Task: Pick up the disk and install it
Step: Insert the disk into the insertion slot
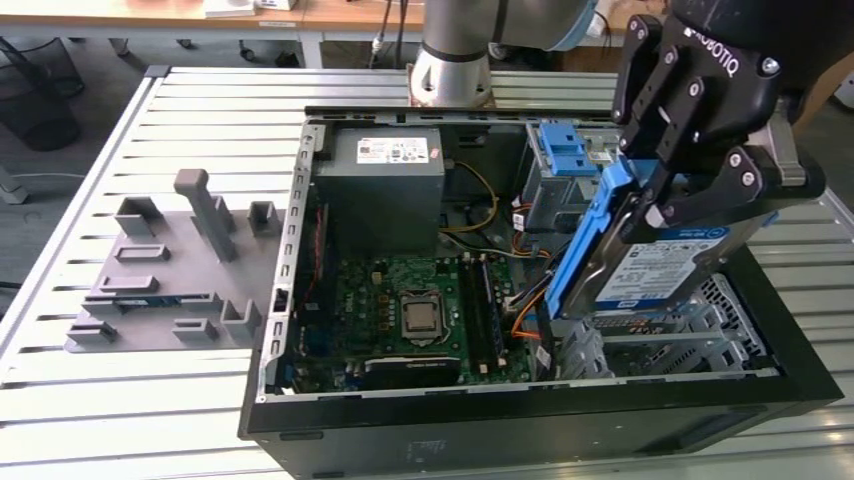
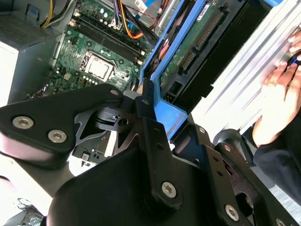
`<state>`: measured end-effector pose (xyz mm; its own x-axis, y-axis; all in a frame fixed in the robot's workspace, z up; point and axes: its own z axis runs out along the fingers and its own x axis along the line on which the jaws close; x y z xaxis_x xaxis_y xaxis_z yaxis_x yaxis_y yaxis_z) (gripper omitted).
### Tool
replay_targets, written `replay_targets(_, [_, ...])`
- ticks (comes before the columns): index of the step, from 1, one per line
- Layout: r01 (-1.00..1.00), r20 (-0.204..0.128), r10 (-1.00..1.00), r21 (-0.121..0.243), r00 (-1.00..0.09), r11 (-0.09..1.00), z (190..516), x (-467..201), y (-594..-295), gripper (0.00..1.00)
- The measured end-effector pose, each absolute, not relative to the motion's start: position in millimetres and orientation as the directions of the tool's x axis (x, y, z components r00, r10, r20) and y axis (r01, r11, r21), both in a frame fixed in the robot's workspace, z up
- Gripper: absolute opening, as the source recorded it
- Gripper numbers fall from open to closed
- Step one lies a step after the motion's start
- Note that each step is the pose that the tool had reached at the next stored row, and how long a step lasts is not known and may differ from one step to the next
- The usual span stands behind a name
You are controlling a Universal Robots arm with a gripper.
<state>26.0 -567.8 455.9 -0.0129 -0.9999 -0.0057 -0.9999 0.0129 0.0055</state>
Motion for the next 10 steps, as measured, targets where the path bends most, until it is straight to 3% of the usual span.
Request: replay_targets(10, [-1.000, -0.006, -1.000, 0.007, -0.013, 0.013, 454.6, 42.5, -568.0, 0.36])
